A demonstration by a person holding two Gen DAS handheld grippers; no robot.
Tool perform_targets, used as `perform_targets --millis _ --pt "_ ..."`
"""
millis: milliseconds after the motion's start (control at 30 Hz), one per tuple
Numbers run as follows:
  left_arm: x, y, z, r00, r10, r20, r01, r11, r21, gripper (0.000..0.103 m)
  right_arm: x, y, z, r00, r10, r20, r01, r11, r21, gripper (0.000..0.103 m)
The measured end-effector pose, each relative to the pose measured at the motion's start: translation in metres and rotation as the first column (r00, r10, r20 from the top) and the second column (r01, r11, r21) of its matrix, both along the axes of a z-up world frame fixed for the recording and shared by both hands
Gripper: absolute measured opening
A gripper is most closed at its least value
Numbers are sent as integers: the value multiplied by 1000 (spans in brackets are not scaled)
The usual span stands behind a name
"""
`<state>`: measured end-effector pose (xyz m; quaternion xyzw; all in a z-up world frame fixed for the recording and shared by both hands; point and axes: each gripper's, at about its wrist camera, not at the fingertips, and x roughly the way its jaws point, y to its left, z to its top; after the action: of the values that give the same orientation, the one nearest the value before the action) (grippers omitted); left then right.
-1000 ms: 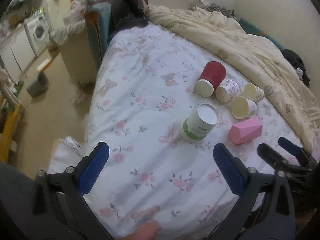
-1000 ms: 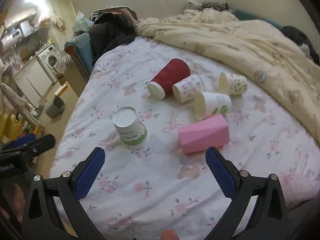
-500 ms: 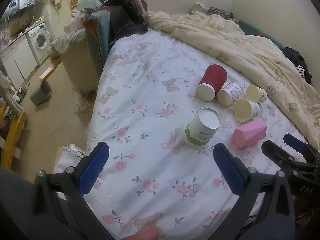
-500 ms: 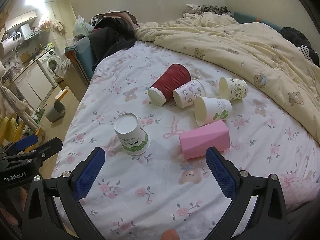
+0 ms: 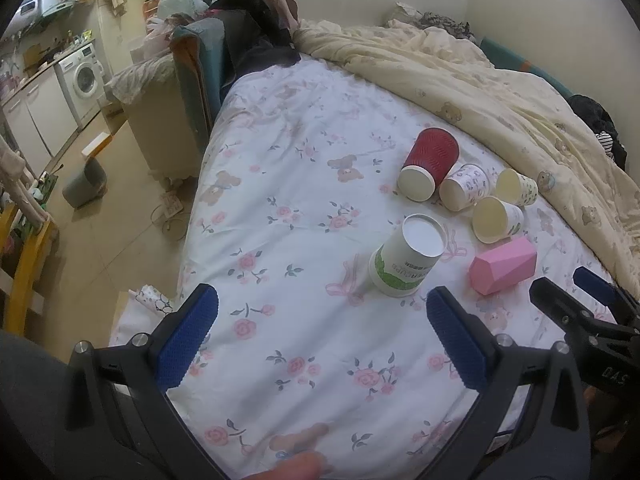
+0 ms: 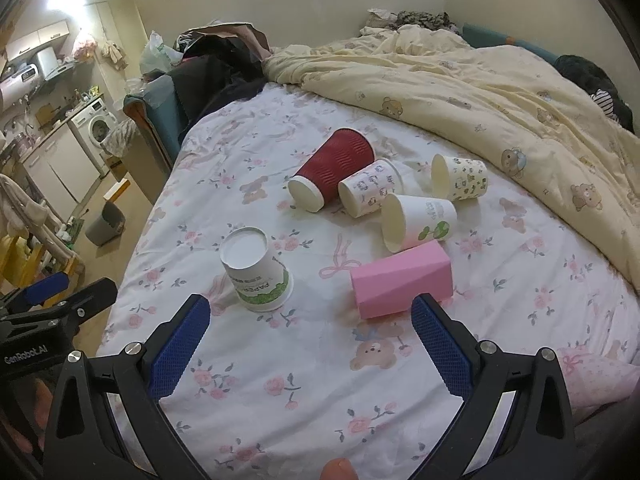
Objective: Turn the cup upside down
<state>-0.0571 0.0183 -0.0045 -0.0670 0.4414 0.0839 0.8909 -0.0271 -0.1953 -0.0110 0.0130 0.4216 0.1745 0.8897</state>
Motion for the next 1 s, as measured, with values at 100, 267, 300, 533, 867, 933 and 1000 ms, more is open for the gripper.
perform_targets --millis 100,267,300,533,867,933,1000 --pt "0 1 1 1000 2 2 -2 1000 -4 103 0 -1 1 1000 -4 -1 4 1000 7 103" --pt "0 1 1 1000 2 1 -2 1000 -5 103 0 -2 1 1000 -3 0 3 1000 2 103" --pt "0 1 0 1000 3 -1 -3 1000 -4 103 0 -2 1 1000 -4 -1 4 1000 2 103" --pt "-1 1 2 1000 7 -1 -7 1000 4 103 -2 -2 1 1000 -6 -6 6 1000 -5 103" --pt "-1 -1 4 1000 9 -5 -9 1000 3 103 -1 -2 1 1000 -5 -7 5 1000 -4 103" --pt "-1 -1 4 1000 13 -11 -13 1000 11 103 -2 -1 1 1000 -4 -7 4 1000 -5 103" --pt "-1 -2 3 1000 13 -14 -13 1000 9 103 -2 -1 1 1000 -6 -7 6 1000 -4 103"
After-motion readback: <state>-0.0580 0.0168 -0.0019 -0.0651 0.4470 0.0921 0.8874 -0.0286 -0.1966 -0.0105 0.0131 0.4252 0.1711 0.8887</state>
